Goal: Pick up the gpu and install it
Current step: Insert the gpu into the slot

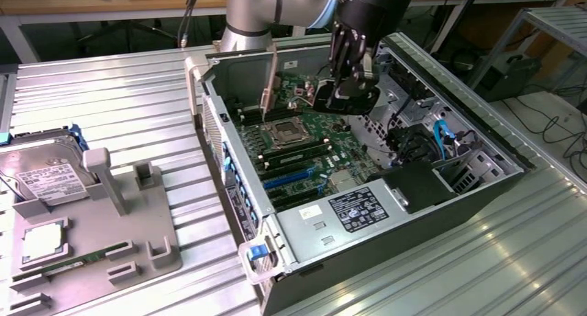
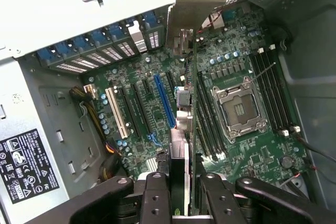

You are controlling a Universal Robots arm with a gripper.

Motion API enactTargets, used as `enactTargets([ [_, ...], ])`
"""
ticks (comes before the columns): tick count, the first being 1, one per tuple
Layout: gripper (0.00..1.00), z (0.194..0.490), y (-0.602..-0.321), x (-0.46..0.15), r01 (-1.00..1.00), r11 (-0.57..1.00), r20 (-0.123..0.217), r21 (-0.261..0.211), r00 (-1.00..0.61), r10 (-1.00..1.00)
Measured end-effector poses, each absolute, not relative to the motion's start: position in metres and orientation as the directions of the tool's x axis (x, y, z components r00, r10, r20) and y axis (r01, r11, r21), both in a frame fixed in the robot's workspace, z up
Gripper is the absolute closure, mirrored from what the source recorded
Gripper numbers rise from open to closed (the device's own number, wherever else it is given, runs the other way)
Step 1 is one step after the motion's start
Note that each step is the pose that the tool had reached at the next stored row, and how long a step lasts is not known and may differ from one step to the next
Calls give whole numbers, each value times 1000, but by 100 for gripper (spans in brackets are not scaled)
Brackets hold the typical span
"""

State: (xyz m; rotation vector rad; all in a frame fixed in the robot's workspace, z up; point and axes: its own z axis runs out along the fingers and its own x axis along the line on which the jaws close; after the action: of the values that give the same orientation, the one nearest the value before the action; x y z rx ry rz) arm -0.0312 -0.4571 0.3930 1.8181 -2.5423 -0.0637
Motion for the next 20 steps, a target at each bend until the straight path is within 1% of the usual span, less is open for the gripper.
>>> enactTargets([
  [20, 73, 386, -457, -31, -947, 318, -10, 45, -319, -948],
])
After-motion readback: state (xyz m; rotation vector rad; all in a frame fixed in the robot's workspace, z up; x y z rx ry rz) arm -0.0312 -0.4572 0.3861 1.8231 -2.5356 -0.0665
